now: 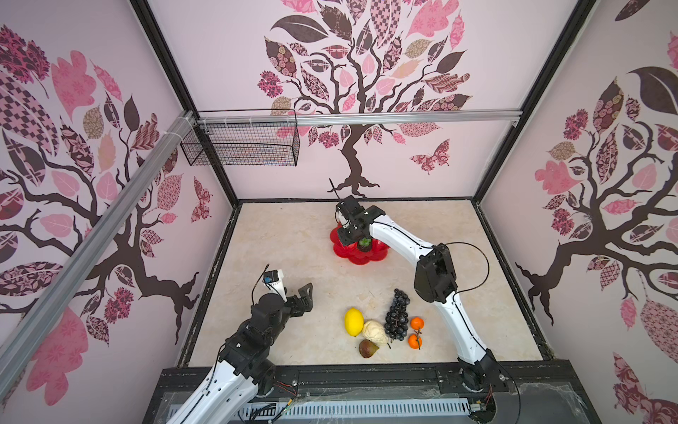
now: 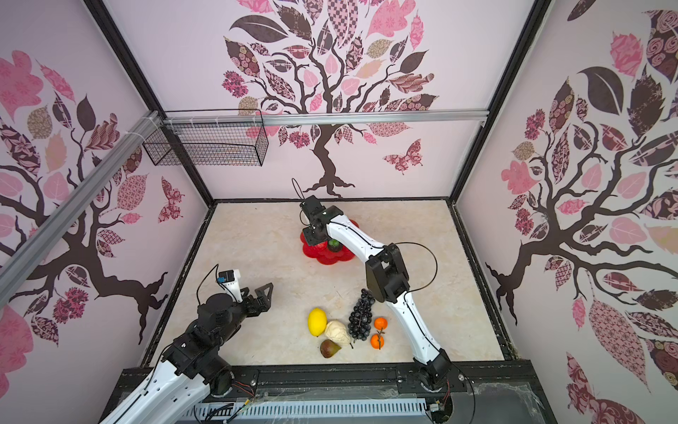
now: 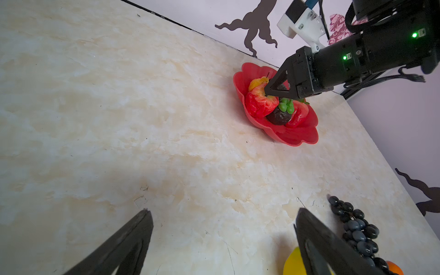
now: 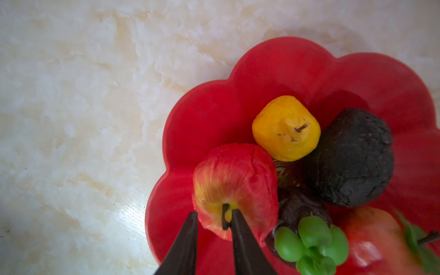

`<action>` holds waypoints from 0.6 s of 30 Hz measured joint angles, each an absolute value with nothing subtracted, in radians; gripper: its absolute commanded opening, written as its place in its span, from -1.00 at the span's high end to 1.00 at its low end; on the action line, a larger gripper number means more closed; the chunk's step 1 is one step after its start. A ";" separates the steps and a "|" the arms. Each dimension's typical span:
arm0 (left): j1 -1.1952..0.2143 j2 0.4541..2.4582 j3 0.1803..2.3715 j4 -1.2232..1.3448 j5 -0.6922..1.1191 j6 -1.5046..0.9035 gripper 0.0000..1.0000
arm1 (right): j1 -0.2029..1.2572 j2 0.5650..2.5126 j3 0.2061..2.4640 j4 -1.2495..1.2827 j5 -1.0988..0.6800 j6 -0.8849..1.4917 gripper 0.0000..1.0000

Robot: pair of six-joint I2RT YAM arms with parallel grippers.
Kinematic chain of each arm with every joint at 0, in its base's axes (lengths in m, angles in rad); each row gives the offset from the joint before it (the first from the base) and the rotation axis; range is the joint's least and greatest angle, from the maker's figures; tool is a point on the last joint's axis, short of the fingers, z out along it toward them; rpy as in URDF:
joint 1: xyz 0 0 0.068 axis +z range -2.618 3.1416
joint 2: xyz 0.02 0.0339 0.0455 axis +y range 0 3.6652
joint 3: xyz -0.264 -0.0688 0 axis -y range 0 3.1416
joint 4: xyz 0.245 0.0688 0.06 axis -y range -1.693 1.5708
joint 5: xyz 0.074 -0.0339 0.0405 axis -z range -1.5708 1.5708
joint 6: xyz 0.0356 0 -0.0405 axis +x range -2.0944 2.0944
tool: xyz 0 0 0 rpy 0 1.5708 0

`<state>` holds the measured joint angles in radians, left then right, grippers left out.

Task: Arrange fruit in a fruit bowl
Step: Place the fruit in the fruit bowl.

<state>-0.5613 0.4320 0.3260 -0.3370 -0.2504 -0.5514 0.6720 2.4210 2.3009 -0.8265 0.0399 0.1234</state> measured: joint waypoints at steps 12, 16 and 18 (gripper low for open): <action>-0.561 0.442 0.326 -0.329 -0.249 -0.551 -0.94 | 0.672 2.421 2.331 -0.866 0.052 0.112 -0.01; -0.561 0.462 0.326 -0.322 -0.243 -0.549 -0.94 | 0.672 2.420 2.331 -0.874 0.057 0.108 -0.07; -0.561 0.478 0.326 -0.318 -0.239 -0.549 -0.94 | 0.672 2.416 2.326 -0.876 0.058 0.108 -0.09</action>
<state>-0.5613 0.4782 0.3260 -0.3176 -0.2394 -0.5488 0.6720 2.4161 2.3264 -0.8757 0.0578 0.1081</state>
